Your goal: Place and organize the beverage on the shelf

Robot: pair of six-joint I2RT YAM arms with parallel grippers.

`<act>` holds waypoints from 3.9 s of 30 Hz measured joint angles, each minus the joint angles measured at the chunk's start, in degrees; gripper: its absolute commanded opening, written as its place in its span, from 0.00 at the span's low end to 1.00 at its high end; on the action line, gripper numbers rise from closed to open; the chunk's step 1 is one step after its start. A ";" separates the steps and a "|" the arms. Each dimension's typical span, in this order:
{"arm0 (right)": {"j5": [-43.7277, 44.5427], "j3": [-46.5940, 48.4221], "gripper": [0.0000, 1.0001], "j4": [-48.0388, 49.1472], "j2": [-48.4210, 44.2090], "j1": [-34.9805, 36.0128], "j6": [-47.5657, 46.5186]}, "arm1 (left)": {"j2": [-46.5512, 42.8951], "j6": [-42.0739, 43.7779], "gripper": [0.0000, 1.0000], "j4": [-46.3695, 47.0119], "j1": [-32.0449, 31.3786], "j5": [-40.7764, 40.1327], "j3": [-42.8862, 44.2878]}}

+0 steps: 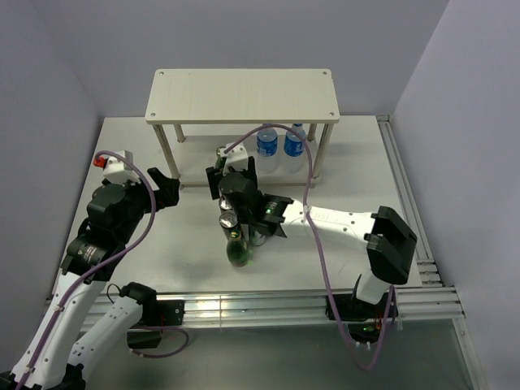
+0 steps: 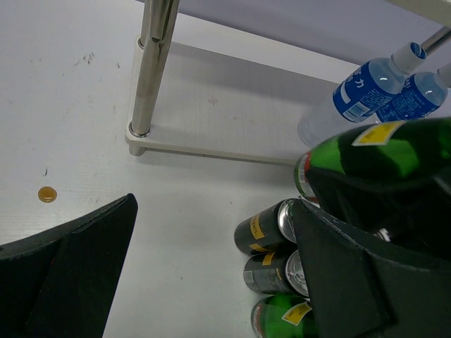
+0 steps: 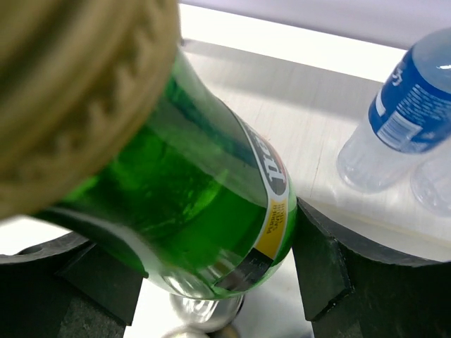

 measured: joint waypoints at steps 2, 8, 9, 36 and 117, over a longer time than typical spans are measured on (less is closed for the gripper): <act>-1.38 1.20 0.00 0.35 2.32 -1.90 -0.33 | -0.09 0.02 0.99 0.00 0.00 0.09 0.00; -3.63 5.33 0.00 0.33 8.28 -6.19 -1.46 | -0.09 0.22 0.99 0.02 0.07 0.72 0.00; -3.96 6.47 0.00 0.42 9.27 -6.69 -1.66 | -0.09 0.22 0.99 0.04 0.07 0.92 0.00; -7.02 11.78 0.00 3.74 21.64 -9.29 2.64 | -0.09 0.44 0.99 1.25 1.49 2.71 0.00; -0.39 7.65 1.00 -0.28 14.88 -6.75 10.62 | -0.70 -0.17 0.99 2.21 5.66 3.89 -1.01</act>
